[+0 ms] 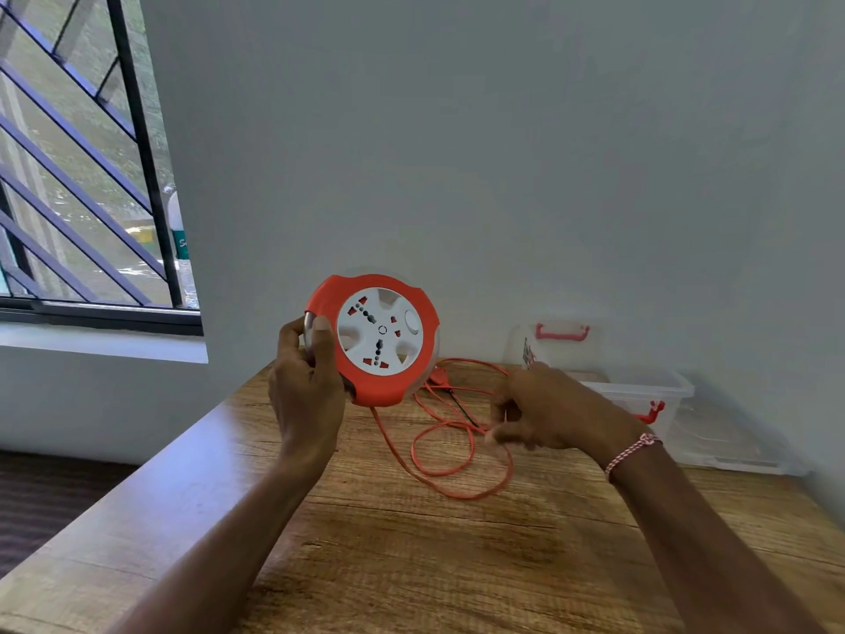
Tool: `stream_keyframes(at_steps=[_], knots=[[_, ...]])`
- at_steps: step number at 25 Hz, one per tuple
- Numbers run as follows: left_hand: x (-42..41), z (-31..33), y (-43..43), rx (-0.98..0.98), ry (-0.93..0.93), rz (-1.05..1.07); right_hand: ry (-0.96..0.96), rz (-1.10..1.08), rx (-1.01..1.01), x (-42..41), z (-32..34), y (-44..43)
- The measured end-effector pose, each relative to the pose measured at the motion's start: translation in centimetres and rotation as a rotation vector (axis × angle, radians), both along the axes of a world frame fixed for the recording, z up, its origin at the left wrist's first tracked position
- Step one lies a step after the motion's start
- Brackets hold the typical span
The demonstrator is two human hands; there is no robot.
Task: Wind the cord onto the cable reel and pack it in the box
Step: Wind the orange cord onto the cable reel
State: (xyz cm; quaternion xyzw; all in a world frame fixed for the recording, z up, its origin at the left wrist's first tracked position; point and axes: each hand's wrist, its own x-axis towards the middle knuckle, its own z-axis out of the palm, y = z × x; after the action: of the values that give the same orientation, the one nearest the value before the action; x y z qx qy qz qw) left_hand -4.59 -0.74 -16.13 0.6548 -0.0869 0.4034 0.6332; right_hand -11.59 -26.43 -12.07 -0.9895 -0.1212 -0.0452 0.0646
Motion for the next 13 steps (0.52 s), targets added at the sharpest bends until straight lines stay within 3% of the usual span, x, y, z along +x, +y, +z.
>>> stream_keyframes(at_steps=[3,6,8,13], knots=[[0.1,-0.2,-0.1,0.014,0.012,-0.022,-0.445,-0.040,0.009,0.0,-0.3,1.0],[0.1,-0.4,-0.4,0.040,0.030,-0.076,-0.839,0.147,0.224,-0.3,-0.4,3.5],[-0.1,-0.4,-0.6,0.081,0.024,-0.116,-0.895,0.217,0.200,-0.4,-0.4,4.9],[-0.6,-0.4,-1.1,0.267,-0.074,-0.123,-0.824,0.125,-0.346,-0.2,-1.2,5.5]])
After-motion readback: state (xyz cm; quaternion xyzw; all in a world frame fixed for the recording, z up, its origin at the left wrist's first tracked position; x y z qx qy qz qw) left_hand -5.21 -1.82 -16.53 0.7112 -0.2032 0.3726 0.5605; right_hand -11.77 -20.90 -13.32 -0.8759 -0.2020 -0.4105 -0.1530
